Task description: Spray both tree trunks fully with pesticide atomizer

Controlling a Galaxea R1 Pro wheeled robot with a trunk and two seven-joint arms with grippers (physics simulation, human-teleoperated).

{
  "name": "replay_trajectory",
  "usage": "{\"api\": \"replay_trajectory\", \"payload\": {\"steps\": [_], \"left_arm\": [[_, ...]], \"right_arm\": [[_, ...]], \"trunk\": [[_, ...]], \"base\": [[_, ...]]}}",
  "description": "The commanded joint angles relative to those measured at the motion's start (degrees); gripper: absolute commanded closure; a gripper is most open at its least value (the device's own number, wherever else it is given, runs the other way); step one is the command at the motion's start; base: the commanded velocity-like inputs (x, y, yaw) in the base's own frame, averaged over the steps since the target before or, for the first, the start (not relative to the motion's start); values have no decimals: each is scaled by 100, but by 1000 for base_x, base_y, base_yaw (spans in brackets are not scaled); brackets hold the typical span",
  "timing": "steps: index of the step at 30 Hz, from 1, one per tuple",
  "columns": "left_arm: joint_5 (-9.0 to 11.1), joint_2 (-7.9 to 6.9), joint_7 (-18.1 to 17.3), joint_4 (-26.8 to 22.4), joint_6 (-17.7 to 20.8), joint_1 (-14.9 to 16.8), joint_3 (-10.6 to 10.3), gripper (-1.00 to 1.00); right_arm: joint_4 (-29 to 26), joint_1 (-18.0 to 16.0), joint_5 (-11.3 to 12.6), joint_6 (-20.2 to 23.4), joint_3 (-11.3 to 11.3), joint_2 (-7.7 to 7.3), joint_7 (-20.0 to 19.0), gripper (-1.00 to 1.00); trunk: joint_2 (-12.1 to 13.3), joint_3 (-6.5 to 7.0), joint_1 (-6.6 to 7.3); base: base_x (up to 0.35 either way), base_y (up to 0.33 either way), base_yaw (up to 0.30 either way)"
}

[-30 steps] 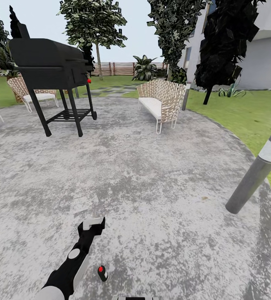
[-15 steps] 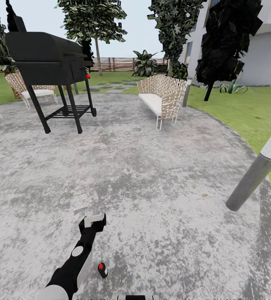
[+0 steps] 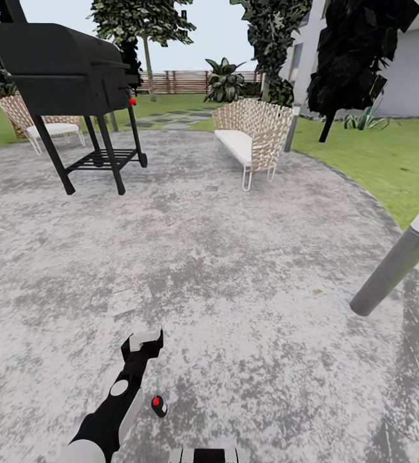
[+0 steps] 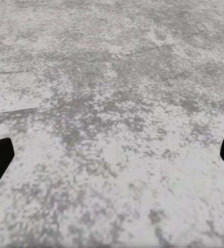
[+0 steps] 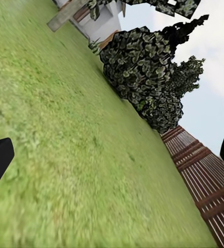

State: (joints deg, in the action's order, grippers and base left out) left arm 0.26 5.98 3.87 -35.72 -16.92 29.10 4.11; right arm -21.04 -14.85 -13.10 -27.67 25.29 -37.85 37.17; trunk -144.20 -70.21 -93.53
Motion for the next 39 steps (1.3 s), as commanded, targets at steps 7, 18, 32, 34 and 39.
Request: {"api": "replay_trajectory", "payload": {"steps": [7,18,32,34,39], "left_arm": [[0,0,0,3,-4,0,-5,-100],[0,0,-9,12,1,2,-6,-100],[0,0,-9,13,-3,1,-6,-100],[0,0,-9,13,-2,0,-6,-100],[0,0,-9,13,-4,1,-8,-100]], "right_arm": [[3,0,5,1,6,-10,0,-100],[3,0,5,7,0,-12,-5,-100],[3,0,1,14,-7,-11,-10,-100],[3,0,1,15,-7,-10,-9,-100],[3,0,1,16,-11,-7,-10,-100]], "trunk": [[-8,-133,-15],[-23,-377,-44],[-41,-687,-80],[-44,-731,-85],[-51,-842,-98]], "base": [[0,0,0],[0,0,0],[0,0,0],[0,0,0],[0,0,0]]}}
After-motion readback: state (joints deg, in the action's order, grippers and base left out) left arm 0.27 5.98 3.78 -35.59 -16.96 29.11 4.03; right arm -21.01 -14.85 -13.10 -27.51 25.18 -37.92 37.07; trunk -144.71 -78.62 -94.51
